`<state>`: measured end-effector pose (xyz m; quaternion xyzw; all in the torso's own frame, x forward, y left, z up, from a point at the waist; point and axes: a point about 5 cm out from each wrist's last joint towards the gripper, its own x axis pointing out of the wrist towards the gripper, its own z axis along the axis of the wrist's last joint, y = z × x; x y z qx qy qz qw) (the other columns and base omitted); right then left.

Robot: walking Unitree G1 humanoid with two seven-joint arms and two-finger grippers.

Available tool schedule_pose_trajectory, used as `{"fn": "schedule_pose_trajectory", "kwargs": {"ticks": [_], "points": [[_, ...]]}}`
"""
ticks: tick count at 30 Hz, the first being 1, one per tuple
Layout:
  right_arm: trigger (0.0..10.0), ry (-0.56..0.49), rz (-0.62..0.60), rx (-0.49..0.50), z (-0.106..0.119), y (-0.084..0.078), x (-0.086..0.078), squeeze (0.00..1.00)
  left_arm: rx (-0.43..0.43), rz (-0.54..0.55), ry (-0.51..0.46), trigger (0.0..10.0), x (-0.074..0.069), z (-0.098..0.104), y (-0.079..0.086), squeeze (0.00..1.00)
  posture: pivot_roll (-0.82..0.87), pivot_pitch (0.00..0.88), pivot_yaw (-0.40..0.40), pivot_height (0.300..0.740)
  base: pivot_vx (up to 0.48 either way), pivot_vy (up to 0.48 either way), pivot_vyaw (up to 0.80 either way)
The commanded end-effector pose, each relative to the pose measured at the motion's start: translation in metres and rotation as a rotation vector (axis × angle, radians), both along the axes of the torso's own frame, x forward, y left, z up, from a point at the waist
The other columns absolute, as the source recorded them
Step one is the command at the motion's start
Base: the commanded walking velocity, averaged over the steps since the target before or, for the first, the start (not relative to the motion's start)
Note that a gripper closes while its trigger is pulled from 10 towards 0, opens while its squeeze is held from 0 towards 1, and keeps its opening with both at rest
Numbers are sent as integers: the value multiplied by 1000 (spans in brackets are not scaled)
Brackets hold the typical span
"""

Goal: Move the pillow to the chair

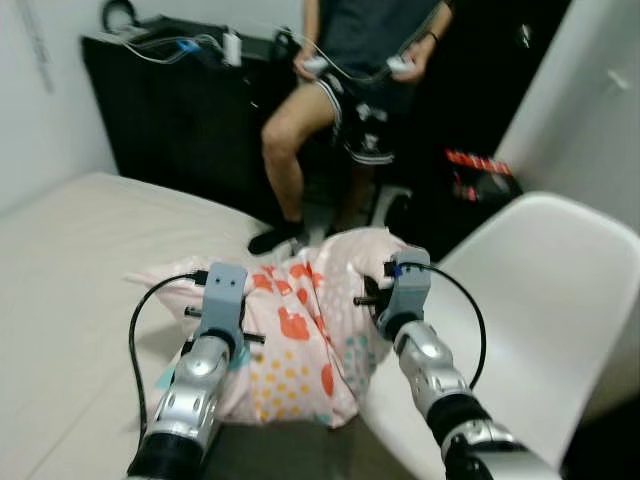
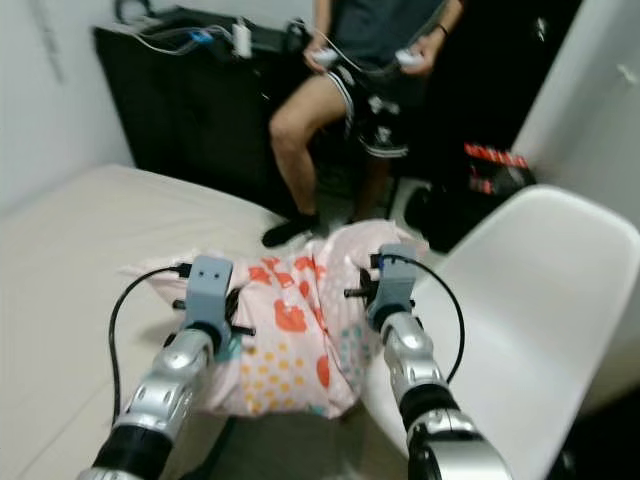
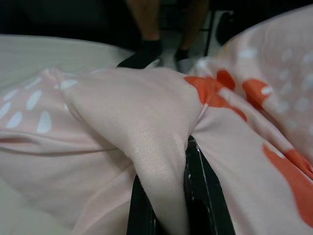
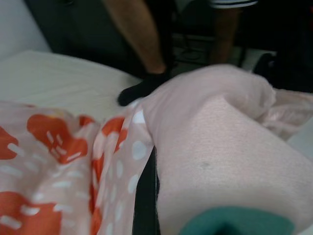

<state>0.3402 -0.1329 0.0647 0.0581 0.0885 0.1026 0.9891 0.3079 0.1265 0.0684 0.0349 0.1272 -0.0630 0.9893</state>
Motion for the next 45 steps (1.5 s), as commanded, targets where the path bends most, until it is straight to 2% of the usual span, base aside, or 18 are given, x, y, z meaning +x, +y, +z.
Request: {"fn": "schedule_pose_trajectory", "kwargs": {"ticks": [1,45], "points": [[10000,-24,28,7,6,5,3,0,-25,-30,-55,10000,3,11,-11,0,-3,0,-70,737,0,0,-800],[10000,0,16,13,4,-2,3,0,-32,-13,-39,10000,4,7,-10,0,-14,0,-80,737,0,0,-800]]}}
